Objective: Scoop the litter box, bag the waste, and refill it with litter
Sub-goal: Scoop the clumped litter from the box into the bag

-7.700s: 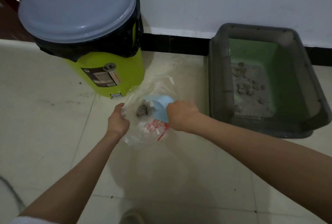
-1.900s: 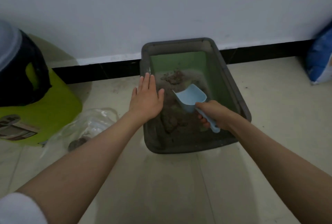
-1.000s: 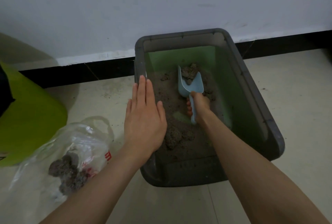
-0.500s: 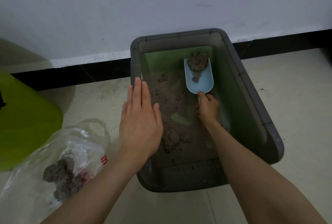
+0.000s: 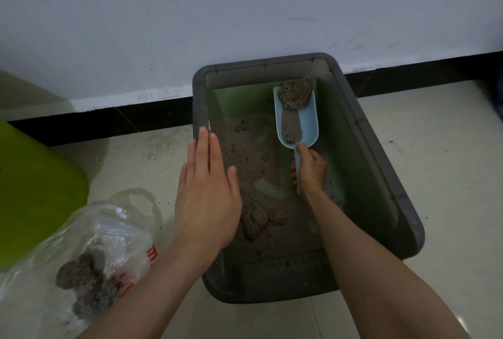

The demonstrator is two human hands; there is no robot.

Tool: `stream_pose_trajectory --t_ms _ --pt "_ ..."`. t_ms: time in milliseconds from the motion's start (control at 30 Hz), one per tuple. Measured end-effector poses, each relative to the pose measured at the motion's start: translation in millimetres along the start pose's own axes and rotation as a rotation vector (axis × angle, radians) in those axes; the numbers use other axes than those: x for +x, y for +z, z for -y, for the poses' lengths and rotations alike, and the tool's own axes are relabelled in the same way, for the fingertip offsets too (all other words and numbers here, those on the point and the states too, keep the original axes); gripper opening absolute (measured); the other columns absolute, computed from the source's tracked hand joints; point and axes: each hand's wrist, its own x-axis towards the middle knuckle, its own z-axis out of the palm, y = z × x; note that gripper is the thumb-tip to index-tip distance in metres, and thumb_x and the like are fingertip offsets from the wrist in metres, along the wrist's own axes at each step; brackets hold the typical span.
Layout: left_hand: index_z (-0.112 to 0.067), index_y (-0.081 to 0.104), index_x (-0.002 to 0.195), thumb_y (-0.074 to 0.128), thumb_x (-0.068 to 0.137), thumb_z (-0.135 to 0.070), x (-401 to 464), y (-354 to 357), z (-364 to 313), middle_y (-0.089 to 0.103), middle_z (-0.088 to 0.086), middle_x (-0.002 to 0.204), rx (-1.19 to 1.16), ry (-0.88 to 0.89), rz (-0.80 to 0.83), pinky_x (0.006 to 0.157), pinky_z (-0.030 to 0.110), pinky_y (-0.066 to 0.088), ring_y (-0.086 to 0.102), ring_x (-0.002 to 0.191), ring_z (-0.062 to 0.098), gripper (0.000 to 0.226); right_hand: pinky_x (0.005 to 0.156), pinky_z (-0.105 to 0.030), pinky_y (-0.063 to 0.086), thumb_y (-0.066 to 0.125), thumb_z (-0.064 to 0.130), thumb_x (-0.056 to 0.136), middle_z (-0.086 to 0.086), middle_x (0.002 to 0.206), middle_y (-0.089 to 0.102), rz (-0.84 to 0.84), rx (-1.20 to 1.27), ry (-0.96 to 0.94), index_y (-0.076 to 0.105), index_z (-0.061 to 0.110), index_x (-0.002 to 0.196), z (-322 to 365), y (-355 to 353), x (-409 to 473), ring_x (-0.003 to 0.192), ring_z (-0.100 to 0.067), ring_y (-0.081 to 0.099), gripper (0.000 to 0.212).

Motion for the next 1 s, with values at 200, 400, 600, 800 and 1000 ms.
stream_pose_trajectory --t_ms 200,400,600,800,1000 --pt "-0.012 -0.001 0.148 0.024 0.099 -0.031 0.7 0.9 0.7 -0.007 0.001 0.158 0.013 0.007 0.001 0.119 0.036 0.01 -0.004 0.145 0.017 0.058 0.038 -0.019 0.03 0.051 0.022 0.092 -0.004 0.058 0.045 0.046 -0.037 -0.042 0.051 0.017 0.064 10.1 -5.1 -6.6 0.047 -0.013 0.04 0.029" --pt "-0.011 -0.001 0.148 0.023 0.1 -0.028 1.4 0.3 0.3 -0.008 0.003 0.158 0.021 0.0 0.007 0.119 0.037 0.011 -0.003 0.145 0.018 0.056 0.042 -0.021 0.029 0.053 0.019 0.09 -0.005 0.056 0.045 0.127 -0.067 -0.073 0.052 0.013 0.066 22.1 -23.5 -33.7 0.046 -0.014 0.039 0.025" --pt "-0.01 0.0 0.149 0.02 0.101 -0.028 0.7 -4.7 2.4 -0.008 0.002 0.158 -0.039 -0.002 0.025 0.119 0.034 0.01 -0.003 0.145 0.017 0.054 0.041 -0.023 0.029 0.053 0.021 0.09 -0.004 0.056 0.045 0.194 -0.101 -0.126 0.052 0.011 0.068 44.0 -52.8 -84.1 0.044 -0.013 0.04 0.025" --pt "-0.008 0.016 0.148 0.022 0.101 -0.029 -12.2 -35.5 20.5 0.01 0.008 0.157 -0.126 0.079 0.157 0.117 0.033 0.007 0.003 0.145 0.023 0.052 0.038 -0.022 0.026 0.052 0.023 0.091 -0.006 0.053 0.044 0.307 -0.17 -0.141 0.053 0.006 0.075 78.8 -53.9 -146.5 0.04 -0.015 0.036 0.024" --pt "-0.005 0.026 0.145 0.038 0.098 -0.018 -61.3 -75.5 103.8 0.02 0.012 0.154 -0.079 -0.017 0.153 0.115 0.031 0.01 0.009 0.145 0.025 0.05 0.039 -0.019 0.019 0.051 0.02 0.091 -0.007 0.049 0.039 0.495 -0.157 -0.056 0.048 0.007 0.065 76.0 -17.7 -217.4 0.037 -0.016 0.029 0.029"
